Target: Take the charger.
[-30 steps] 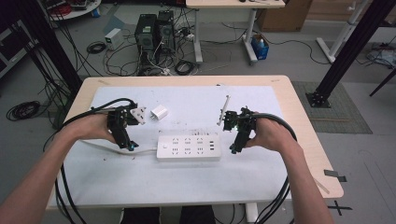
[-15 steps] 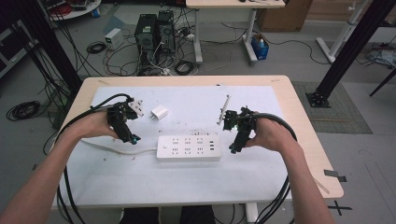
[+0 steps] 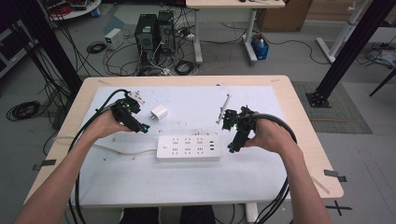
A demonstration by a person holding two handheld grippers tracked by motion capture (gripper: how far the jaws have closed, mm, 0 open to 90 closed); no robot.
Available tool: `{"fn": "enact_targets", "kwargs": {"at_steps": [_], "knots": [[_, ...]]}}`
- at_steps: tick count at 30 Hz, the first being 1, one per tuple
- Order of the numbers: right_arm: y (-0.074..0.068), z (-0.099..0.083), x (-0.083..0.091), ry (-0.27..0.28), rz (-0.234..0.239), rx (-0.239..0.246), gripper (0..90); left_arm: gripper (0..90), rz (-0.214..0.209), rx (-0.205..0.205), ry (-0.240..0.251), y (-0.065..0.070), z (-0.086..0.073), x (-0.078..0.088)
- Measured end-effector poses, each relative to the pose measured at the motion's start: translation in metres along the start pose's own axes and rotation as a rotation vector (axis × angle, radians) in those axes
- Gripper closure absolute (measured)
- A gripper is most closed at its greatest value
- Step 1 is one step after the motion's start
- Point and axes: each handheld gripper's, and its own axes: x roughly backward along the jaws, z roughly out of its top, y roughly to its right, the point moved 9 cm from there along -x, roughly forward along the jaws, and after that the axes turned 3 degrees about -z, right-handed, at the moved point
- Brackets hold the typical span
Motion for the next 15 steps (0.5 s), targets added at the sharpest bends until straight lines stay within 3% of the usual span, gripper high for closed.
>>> {"fn": "enact_targets", "kwargs": {"at_steps": [8,12,15], "knots": [[0.0,-0.003,0.004,0.022,-0.002,-0.027,10.9,12.8,0.058,0.12,0.092,-0.016,0.004,-0.016],[0.001,-0.003,0.004,0.032,-0.005,-0.038,10.9,12.8,0.054,0.184,0.136,-0.022,0.007,-0.026],[0.002,-0.002,0.004,0.039,-0.007,-0.039,10.8,12.8,0.072,0.207,0.161,-0.027,0.01,-0.033]]}}
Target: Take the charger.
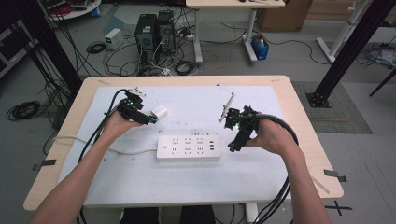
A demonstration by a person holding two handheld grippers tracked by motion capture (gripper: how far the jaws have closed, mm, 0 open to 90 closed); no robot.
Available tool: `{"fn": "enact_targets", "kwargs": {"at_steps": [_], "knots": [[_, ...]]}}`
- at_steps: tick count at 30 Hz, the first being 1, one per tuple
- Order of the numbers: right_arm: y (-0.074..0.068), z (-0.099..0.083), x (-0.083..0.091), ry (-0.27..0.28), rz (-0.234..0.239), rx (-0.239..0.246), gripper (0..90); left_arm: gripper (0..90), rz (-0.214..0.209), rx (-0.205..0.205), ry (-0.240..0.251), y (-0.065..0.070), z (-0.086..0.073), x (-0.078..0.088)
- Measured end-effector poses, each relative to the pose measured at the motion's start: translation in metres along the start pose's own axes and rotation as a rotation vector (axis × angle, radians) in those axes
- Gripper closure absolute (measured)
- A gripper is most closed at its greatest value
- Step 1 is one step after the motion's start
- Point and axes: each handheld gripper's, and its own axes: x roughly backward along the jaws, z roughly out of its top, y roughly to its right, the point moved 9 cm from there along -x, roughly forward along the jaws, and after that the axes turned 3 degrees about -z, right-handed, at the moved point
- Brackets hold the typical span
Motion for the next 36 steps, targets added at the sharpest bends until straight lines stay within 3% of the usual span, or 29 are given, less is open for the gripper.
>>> {"fn": "enact_targets", "kwargs": {"at_steps": [5,8,20,24,36], "knots": [[-0.001,0.002,-0.001,0.002,0.001,-0.002,10.8,12.8,0.013,0.05,0.038,-0.006,0.001,-0.014],[0.0,0.003,-0.001,0.002,-0.004,-0.002,10.8,12.8,0.006,0.065,0.036,-0.006,-0.001,-0.022],[0.0,0.001,-0.001,0.001,-0.019,-0.012,10.8,12.8,0.053,0.081,0.054,-0.009,-0.002,-0.041],[0.001,0.0,0.0,0.0,-0.027,-0.018,10.9,12.8,0.038,0.107,0.059,-0.01,-0.004,-0.046],[0.004,-0.002,-0.002,-0.006,-0.035,-0.027,10.9,17.9,0.05,0.085,0.057,-0.011,-0.005,-0.051]]}}
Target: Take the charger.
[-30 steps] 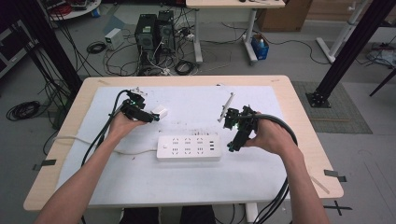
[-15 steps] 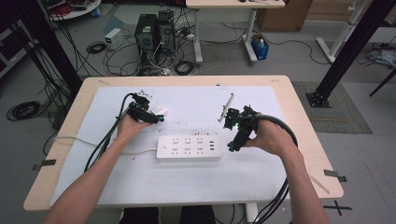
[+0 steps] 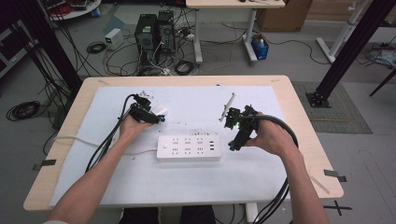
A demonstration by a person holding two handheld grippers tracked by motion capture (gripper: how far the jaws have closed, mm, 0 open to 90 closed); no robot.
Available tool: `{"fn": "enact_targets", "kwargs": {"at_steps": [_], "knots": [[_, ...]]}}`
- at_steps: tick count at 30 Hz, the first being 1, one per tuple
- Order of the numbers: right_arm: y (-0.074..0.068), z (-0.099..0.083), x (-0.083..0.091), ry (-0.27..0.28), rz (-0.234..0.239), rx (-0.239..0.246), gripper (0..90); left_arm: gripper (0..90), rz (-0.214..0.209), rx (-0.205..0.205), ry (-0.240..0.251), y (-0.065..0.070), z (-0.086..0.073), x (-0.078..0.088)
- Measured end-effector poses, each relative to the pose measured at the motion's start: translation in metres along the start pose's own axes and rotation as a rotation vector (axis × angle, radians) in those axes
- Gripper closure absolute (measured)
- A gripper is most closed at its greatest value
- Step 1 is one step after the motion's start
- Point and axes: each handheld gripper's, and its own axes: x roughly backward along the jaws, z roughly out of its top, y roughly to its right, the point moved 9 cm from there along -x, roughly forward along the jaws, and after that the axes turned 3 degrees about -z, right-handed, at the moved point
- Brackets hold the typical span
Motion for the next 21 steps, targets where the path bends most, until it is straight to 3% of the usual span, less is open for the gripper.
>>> {"fn": "enact_targets", "kwargs": {"at_steps": [11,21], "knots": [[0.0018,-0.0034,-0.0007,-0.012,-0.01,-0.014,10.9,30.1,-0.019,-0.015,0.008,0.0003,0.0005,-0.0006],[0.0025,-0.0041,-0.0013,-0.018,-0.011,-0.014,10.9,35.4,-0.022,-0.02,0.002,0.0004,-0.0005,-0.0012]]}}
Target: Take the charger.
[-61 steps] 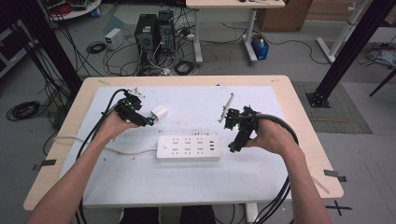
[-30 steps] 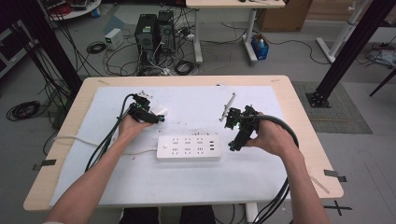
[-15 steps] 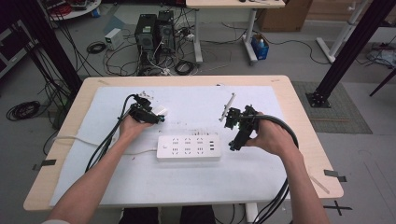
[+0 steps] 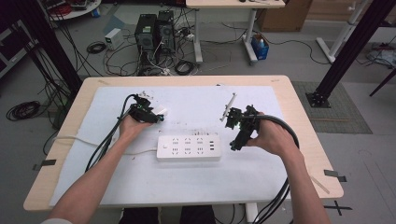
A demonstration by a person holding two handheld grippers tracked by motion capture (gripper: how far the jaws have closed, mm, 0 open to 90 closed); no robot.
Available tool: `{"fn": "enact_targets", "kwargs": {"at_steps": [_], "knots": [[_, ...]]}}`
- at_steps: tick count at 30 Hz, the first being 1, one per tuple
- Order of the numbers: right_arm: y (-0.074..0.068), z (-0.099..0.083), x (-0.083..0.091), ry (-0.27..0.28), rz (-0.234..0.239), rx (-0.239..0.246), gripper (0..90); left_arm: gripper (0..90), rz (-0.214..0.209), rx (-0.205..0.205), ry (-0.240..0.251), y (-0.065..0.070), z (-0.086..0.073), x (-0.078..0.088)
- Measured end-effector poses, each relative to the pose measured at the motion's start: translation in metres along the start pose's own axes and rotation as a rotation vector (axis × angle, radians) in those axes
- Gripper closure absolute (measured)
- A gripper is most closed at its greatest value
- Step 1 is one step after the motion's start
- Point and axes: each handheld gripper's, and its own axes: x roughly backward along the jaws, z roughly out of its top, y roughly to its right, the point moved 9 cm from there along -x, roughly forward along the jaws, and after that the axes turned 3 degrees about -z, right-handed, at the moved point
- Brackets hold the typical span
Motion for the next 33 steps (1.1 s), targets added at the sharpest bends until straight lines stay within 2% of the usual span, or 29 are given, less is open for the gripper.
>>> {"fn": "enact_targets", "kwargs": {"at_steps": [6,16,26,33], "knots": [[0.0002,0.0,0.0,0.001,-0.002,-0.002,10.9,37.5,0.001,0.0,-0.004,0.0,-0.0008,-0.0013],[0.0002,-0.0001,-0.0005,-0.002,-0.001,0.001,10.9,42.3,0.02,-0.033,-0.016,-0.0004,-0.0019,-0.0018],[-0.0006,0.0005,0.0003,-0.001,0.004,-0.005,10.9,42.6,0.029,-0.051,-0.018,0.0008,-0.0014,-0.0014],[-0.0003,0.0002,0.0019,0.004,0.008,-0.02,10.9,42.6,0.027,-0.062,-0.001,0.002,0.0024,0.004]]}}
